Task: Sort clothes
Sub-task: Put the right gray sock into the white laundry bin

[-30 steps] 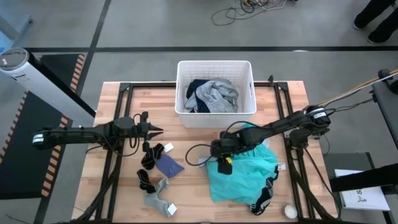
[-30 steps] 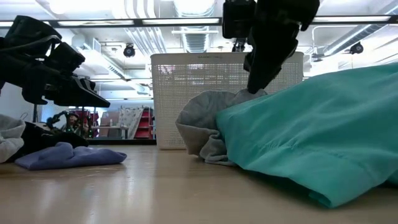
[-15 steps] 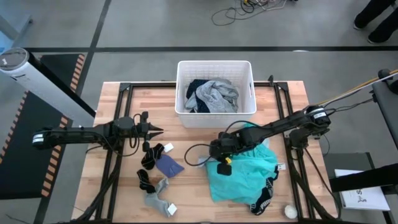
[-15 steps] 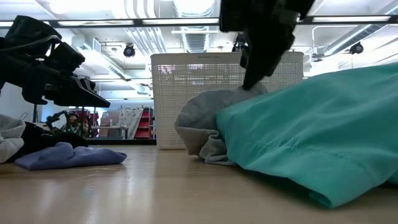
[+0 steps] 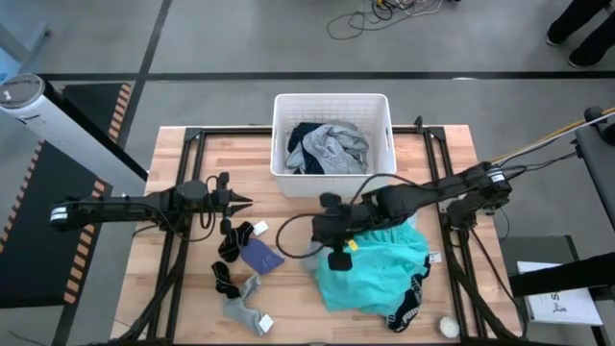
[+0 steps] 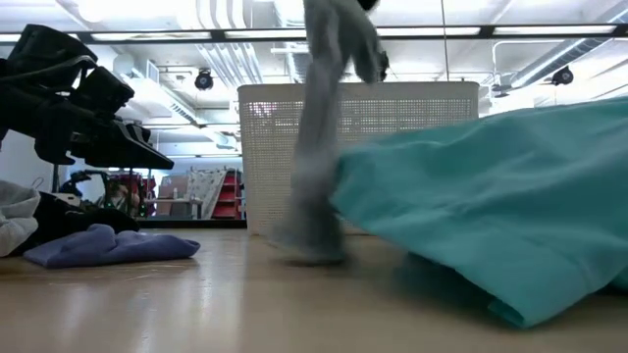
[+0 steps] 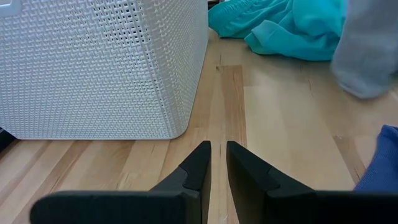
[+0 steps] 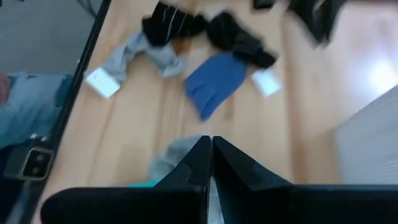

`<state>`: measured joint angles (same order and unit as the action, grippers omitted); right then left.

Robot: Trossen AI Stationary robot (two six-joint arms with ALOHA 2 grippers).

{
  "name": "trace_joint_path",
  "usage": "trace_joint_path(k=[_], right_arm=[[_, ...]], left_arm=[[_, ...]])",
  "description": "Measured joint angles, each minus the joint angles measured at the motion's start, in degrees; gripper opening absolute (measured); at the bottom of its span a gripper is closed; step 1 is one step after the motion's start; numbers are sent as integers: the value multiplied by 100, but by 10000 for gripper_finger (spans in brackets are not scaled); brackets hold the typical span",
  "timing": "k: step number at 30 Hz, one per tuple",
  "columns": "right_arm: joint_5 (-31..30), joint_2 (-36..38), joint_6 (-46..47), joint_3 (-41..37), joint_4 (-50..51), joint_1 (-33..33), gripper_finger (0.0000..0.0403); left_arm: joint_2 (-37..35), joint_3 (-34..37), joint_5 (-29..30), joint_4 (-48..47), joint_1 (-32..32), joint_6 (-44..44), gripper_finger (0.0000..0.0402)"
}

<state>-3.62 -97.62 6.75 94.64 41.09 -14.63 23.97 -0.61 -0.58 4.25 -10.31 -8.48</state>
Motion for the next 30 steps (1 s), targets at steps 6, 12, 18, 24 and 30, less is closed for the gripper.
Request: trace_joint_path(k=[6, 12, 18, 24, 30], right_arm=[[-1086, 0, -558, 1091, 534, 1, 0], [-2220, 2, -1074, 2205, 842, 92, 0], [-2557, 9, -1469, 3067, 1071, 418, 0], [-2557, 15, -1641, 3337, 1110, 767, 0], [-2474, 10, -1726, 3335, 1363, 982, 0]], left_arm=[[1, 0, -1, 1, -1, 1, 38], [0, -1, -2, 0, 0, -1, 38], [2, -1, -2, 0, -1, -1, 38], [1, -1, 0, 2, -1, -1, 38], [2, 1, 0, 0, 0, 0, 38]])
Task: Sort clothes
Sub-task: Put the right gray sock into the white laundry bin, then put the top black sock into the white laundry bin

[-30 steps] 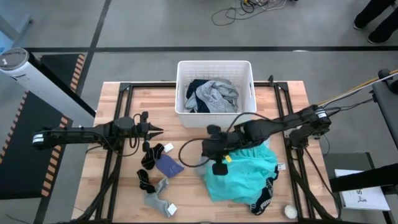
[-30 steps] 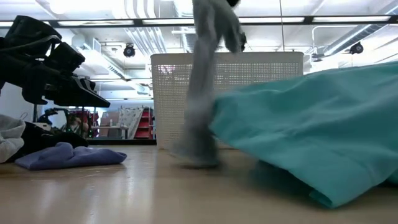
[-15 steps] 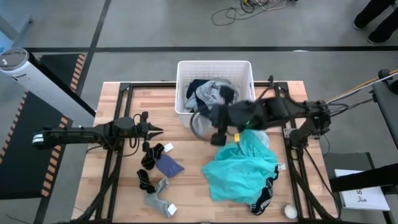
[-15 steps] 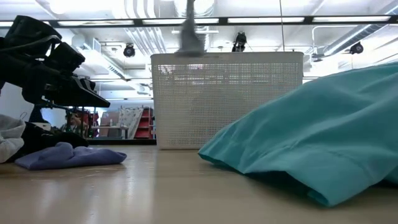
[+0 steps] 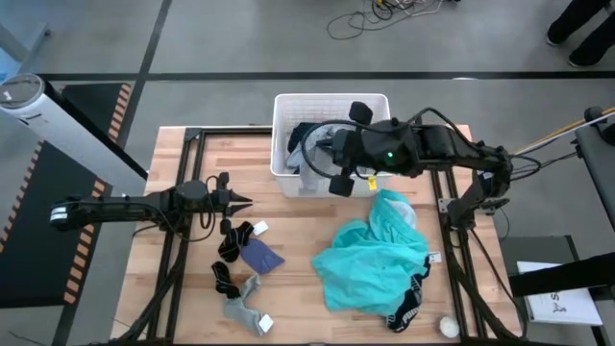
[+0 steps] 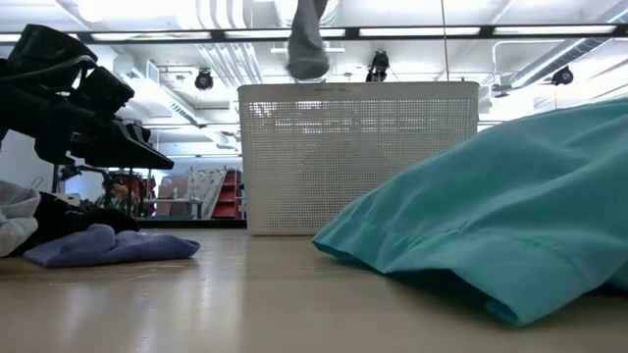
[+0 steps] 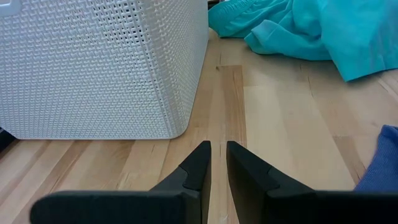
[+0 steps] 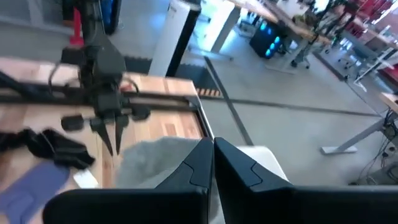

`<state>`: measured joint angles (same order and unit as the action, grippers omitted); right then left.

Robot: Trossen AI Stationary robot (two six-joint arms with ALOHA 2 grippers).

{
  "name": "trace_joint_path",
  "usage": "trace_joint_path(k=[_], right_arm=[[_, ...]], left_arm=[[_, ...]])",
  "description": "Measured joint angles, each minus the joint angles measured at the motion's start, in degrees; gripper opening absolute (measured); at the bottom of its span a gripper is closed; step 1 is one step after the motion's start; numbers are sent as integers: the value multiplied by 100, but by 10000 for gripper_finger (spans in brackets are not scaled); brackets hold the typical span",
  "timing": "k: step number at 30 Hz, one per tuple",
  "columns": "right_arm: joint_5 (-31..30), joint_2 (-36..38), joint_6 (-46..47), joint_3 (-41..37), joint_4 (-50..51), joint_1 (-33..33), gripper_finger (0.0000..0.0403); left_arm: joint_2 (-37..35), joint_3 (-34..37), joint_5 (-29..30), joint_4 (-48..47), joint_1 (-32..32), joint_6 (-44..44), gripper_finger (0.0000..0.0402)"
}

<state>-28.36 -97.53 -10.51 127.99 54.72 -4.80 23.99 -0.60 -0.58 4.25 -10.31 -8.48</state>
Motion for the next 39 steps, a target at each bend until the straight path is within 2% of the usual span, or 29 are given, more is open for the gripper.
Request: trace_joint_path(k=[3, 9, 14, 23, 27, 34, 39], right_arm=[[-88, -1, 3, -15, 505, 201, 0], [-715, -3, 515, -113, 1415, 939, 0], [-687, -5, 602, -252, 1613, 1610, 0], [-185, -15, 805, -532, 1614, 2612, 6], [-167, -19, 869, -648, 1619, 2857, 42], [-78, -19, 1057, -662, 1651, 2896, 142], [1207, 38, 1197, -556, 2051, 2675, 176]], left_arm=[[0, 0, 0, 2, 1, -1, 38], [-2, 0, 0, 1, 0, 0, 38], [-2, 0, -1, 0, -1, 1, 38], [-1, -1, 0, 1, 0, 0, 38], [0, 0, 0, 0, 0, -1, 38], [0, -2, -2, 0, 1, -1, 38], [-1, -1, 0, 0, 1, 0, 38]])
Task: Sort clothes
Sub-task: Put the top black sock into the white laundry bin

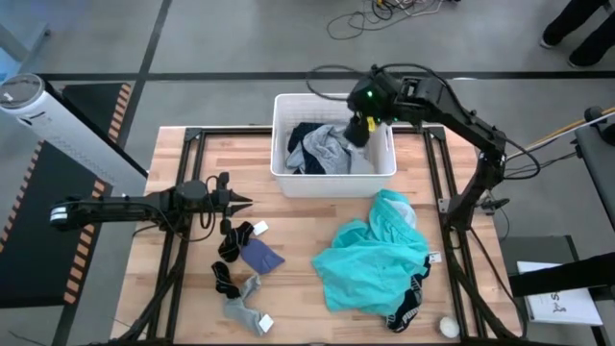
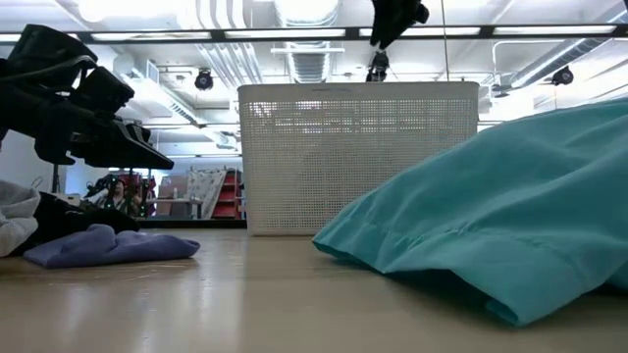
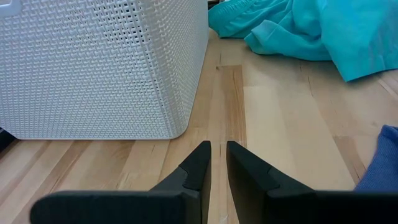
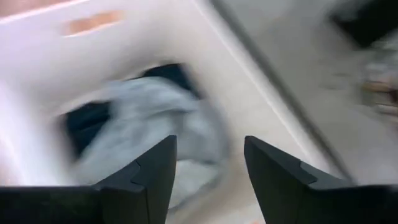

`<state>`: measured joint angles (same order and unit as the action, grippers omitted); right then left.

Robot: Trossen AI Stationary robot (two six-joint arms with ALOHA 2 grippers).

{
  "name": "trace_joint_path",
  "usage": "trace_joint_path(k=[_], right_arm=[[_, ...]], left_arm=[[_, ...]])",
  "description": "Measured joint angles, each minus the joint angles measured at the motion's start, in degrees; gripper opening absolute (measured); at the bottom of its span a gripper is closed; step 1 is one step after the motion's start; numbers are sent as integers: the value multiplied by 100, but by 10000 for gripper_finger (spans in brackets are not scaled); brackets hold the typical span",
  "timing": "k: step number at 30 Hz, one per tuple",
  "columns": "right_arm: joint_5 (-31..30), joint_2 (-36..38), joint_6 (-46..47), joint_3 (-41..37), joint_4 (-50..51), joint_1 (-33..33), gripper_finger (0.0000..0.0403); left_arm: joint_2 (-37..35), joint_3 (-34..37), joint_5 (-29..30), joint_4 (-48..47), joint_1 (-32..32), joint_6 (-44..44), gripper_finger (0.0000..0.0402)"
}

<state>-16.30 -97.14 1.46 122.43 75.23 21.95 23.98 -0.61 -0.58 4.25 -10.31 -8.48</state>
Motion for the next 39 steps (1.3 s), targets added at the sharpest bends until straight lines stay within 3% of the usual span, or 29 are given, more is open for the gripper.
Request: trace_joint_path(k=[8, 14, 26, 31, 37, 39], right_arm=[[261, 116, 475, -2, 1076, -1027, 181], [198, 144, 960, -270, 1048, -2247, 181], [123, 137, 1537, -2659, -1653, -4248, 181], [-434, 137, 1791, -3595, -3029, -4668, 181], [-902, 137, 1758, -4126, -3850, -4905, 181], [-1149, 142, 1729, -4214, -3878, -4912, 181]], left_arm=[[0, 1, -1, 1, -1, -1, 38], [0, 0, 0, 2, -2, -1, 38], [-1, 1, 2, 2, 0, -115, 38], [-1, 1, -1, 34, -1, -62, 38], [-1, 1, -9, 514, -2, 2527, 38], [6, 0, -272, 720, -4, 2816, 38]])
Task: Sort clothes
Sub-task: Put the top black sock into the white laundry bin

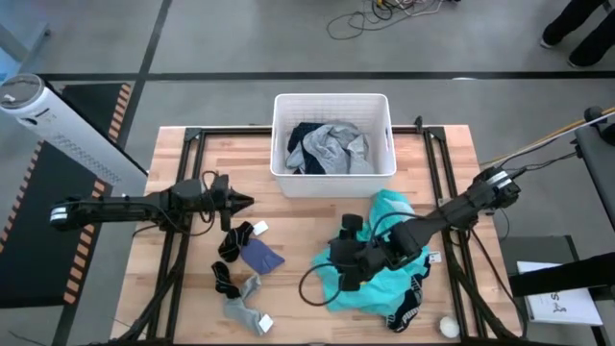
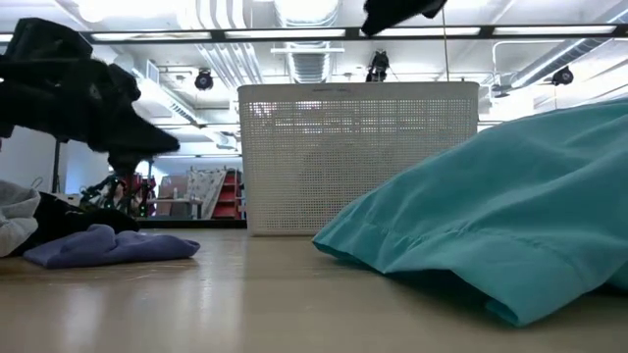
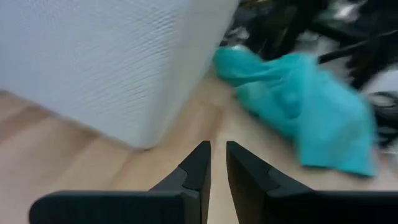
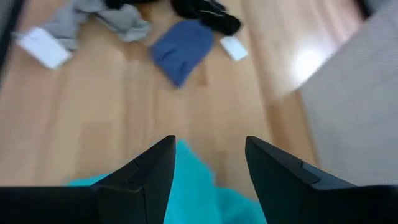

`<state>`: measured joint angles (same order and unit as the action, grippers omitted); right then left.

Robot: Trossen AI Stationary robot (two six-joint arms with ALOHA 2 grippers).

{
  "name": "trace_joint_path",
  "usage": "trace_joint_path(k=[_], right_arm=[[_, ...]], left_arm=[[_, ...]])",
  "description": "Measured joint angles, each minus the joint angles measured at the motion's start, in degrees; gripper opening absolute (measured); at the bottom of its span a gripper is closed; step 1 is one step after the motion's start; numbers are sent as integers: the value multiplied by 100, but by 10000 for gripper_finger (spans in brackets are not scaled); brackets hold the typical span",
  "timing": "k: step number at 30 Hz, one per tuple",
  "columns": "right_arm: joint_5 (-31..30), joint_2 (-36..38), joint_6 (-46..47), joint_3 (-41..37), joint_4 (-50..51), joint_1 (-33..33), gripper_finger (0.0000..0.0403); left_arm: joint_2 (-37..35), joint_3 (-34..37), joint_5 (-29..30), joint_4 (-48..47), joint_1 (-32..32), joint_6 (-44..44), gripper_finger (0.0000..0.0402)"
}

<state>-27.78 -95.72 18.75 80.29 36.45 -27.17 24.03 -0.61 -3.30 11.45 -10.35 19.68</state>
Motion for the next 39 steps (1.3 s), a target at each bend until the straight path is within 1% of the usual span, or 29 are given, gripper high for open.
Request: trace_joint_path(k=[4, 5, 7, 9, 13, 20, 24, 26, 33, 36, 39], right_arm=[[-117, 2, -93, -162, 10, 37, 181], [-118, 3, -136, -192, 9, 53, 181], [-115, 4, -185, -264, -3, 89, 181], [-121, 4, -223, -349, 9, 125, 181], [-139, 4, -224, -499, 8, 200, 181], [-139, 4, -248, -590, -100, 321, 181], [-144, 4, -375, -592, -107, 387, 181], [-190, 4, -501, -592, -115, 405, 181], [-204, 4, -785, -592, -126, 568, 181], [-201, 4, -850, -592, -127, 592, 181], [-180, 4, -944, -592, -129, 596, 181]], left_arm=[[-9, -7, -1314, 895, 22, 66, 38], [-9, -56, -1478, 877, 51, 103, 38], [19, -245, -1515, 561, 136, 127, 38], [95, -521, -1367, -11, 240, -8, 38], [406, -1145, -800, -1262, 497, -341, 38], [1249, -2108, -56, -2782, 1126, -262, 38], [1789, -2591, 842, -3671, 1613, -201, 38], [2047, -2807, 1137, -4015, 1855, -135, 38], [2822, -3431, 1177, -4738, 2650, 664, 38], [3156, -3616, 1177, -5039, 3020, 876, 39], [3533, -3742, 1174, -5315, 3318, 1319, 47]])
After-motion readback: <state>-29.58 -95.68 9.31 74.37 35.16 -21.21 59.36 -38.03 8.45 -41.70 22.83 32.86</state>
